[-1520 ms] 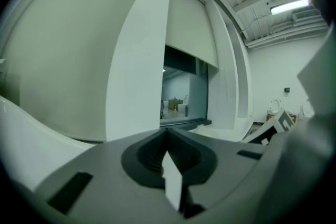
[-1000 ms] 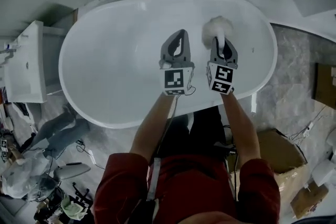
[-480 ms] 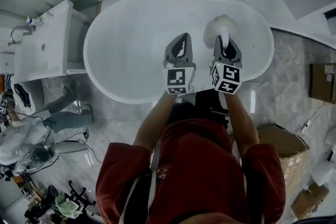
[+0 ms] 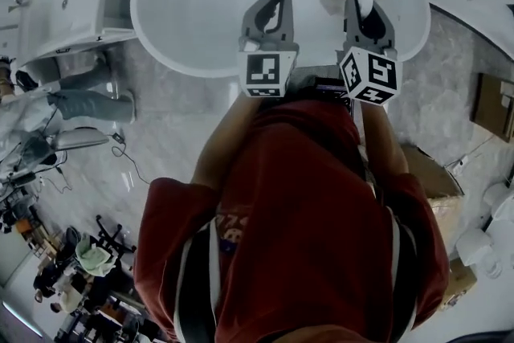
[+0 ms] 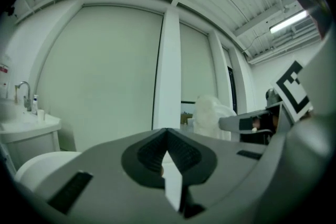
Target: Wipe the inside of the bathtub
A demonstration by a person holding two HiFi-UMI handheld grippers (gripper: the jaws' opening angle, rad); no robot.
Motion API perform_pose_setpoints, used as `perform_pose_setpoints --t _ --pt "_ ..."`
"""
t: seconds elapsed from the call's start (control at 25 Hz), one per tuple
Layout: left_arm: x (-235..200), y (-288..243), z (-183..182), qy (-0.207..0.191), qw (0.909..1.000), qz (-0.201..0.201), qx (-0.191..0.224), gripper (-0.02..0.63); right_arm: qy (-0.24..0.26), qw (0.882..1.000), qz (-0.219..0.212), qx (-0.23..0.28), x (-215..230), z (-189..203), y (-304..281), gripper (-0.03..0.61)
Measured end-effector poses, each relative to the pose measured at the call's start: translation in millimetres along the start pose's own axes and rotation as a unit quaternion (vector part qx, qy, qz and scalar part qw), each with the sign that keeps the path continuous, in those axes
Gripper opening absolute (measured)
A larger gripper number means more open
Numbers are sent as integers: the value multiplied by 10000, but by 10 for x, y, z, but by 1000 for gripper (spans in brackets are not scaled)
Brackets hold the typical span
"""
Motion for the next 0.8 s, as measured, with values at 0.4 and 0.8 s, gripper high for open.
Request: perform_pose_setpoints --t 0.4,0.8 --pt "-98 301 -374 35 9970 -590 496 15 557 9916 -478 1068 -61 -624 420 92" --pt "59 402 -846 -3 9897 -776 1200 15 1126 9683 -124 2226 40 -1139 858 94"
Point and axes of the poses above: the fingertips, and each gripper's own axes: y backward along the fingers, x to its right, z out of its underside, the point moved 1 cm from there along y, backward along the fingers, and after that the axes turned 10 degrees about -x, right-handed, at the moved point
